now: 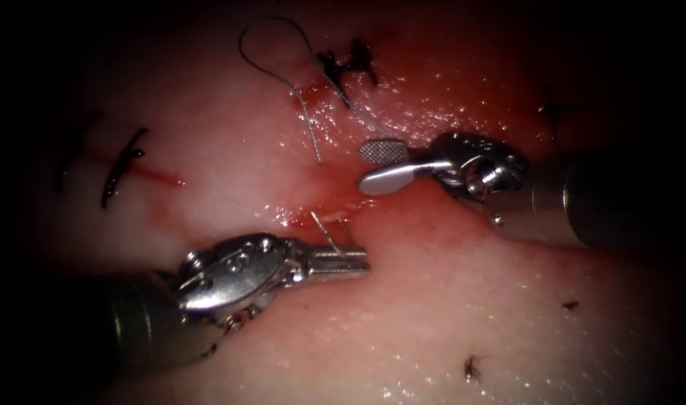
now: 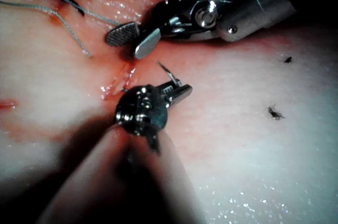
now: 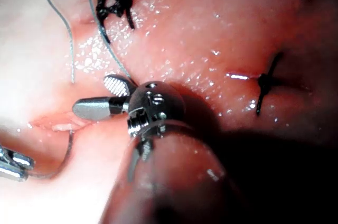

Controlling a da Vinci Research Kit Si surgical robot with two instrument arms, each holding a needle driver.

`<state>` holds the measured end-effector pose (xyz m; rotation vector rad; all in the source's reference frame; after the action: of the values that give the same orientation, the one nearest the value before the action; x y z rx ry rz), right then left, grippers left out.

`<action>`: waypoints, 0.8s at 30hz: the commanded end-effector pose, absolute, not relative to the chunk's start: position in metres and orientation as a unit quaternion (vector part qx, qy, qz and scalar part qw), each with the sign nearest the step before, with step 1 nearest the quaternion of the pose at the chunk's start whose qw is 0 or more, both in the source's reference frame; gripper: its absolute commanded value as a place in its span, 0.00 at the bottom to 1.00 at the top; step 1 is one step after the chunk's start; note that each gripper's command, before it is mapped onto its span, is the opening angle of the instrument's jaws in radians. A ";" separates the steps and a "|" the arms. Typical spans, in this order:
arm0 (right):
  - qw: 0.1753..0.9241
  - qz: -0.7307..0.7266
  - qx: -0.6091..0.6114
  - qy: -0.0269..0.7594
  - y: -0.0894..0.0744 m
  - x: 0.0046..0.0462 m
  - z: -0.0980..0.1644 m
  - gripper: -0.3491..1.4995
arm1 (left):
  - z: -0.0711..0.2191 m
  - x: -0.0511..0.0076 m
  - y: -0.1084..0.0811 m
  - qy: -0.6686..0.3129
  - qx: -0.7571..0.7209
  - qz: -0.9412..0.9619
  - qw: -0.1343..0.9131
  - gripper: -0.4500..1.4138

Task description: Wound Closure

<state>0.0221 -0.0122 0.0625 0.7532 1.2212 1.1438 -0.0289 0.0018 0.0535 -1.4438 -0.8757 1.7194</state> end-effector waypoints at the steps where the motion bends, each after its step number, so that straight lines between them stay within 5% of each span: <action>1: 0.606 0.496 0.332 0.526 -0.013 0.0228 0.063 0.57 | 0.054 -0.0294 0.001 -0.353 -0.553 0.658 0.369 0.00; 3: 0.609 0.496 0.334 0.521 -0.013 0.0228 0.063 0.56 | 0.053 -0.0293 0.001 -0.374 -0.545 0.643 0.387 0.00; 4: 0.616 0.490 0.329 0.521 -0.013 0.0228 0.063 0.39 | 0.052 -0.0291 0.001 -0.388 -0.545 0.631 0.393 0.00; 7: 0.642 0.456 0.295 0.541 -0.013 0.0228 0.063 0.37 | 0.051 -0.0288 0.001 -0.396 -0.552 0.622 0.390 0.00; 16: 0.675 0.405 0.251 0.564 -0.011 0.0224 0.062 0.85 | 0.047 -0.0279 0.003 -0.247 -0.596 0.701 0.304 0.00; 24: 0.661 0.412 0.263 0.569 -0.012 0.0224 0.061 0.75 | 0.044 -0.0277 0.006 -0.058 -0.574 0.792 0.200 0.00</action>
<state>0.0216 -0.0111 0.0603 0.5977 1.2856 0.9353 -0.0271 0.0070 0.0435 -1.5934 -0.1055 2.2498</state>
